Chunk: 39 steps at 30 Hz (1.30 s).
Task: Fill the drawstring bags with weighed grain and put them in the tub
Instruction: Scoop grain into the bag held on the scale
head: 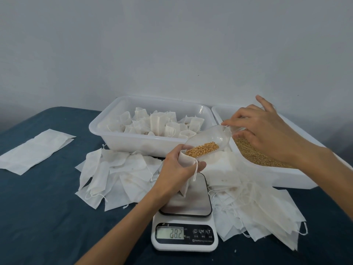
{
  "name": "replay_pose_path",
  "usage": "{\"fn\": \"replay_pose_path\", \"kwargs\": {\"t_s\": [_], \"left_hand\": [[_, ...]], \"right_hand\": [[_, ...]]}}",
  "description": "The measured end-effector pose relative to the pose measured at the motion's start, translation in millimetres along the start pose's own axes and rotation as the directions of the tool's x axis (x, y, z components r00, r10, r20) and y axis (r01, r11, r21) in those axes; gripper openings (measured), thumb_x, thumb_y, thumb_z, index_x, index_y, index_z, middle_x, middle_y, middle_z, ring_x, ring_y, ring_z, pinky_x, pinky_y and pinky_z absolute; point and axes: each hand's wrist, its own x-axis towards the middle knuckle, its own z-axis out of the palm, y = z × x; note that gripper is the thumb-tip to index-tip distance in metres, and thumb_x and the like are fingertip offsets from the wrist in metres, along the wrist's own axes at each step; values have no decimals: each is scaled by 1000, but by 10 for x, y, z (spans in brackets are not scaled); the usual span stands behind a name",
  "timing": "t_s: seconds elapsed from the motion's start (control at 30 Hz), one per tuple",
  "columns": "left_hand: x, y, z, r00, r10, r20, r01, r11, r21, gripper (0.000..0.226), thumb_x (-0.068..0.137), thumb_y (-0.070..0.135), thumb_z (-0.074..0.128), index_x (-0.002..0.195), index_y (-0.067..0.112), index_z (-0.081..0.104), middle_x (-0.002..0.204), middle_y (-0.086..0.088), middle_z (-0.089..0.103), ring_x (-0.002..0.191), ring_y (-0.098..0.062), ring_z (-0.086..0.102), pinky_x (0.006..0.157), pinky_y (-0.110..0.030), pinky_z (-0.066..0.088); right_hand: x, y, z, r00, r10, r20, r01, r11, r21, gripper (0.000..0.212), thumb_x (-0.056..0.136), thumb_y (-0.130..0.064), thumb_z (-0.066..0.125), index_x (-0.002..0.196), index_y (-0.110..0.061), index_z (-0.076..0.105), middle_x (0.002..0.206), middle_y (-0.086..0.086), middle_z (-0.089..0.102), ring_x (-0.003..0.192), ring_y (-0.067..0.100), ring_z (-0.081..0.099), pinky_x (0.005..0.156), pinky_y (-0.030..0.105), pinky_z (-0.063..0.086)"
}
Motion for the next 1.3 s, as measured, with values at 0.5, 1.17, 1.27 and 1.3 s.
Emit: {"fn": "replay_pose_path", "kwargs": {"t_s": [0.5,1.17,1.27,1.3], "left_hand": [[-10,-5,-8,1000,-2,0,2,999,40,42,75,32,85,112,34,67,106,-6,78,100,-23,75,91,-39,60],[-14,49,-9,986,165,-32,-155,965,213,25,110,22,51,103,14,74,87,1,79,84,-20,74,78,-35,60],[52,272,-172,976,161,-146,-144,982,124,28,110,26,50,101,14,74,89,-2,79,82,-14,74,57,-30,58],[115,358,-277,964,181,-196,-159,980,123,29,110,25,50,101,14,74,90,-3,79,82,-12,73,56,-29,57]], "right_hand": [[-66,135,371,990,65,128,-91,973,213,27,93,-18,70,118,-28,67,110,-17,62,108,6,55,101,28,24],[-555,1161,742,617,717,325,-783,598,170,19,92,-22,73,104,-9,64,106,9,68,90,25,60,84,39,50],[-623,1262,907,578,743,337,-808,578,112,17,93,-24,72,100,-11,65,110,14,67,91,29,59,81,39,47],[-625,1280,950,569,746,344,-812,577,91,19,92,-26,73,102,-12,65,112,14,66,94,30,59,81,39,47]]}}
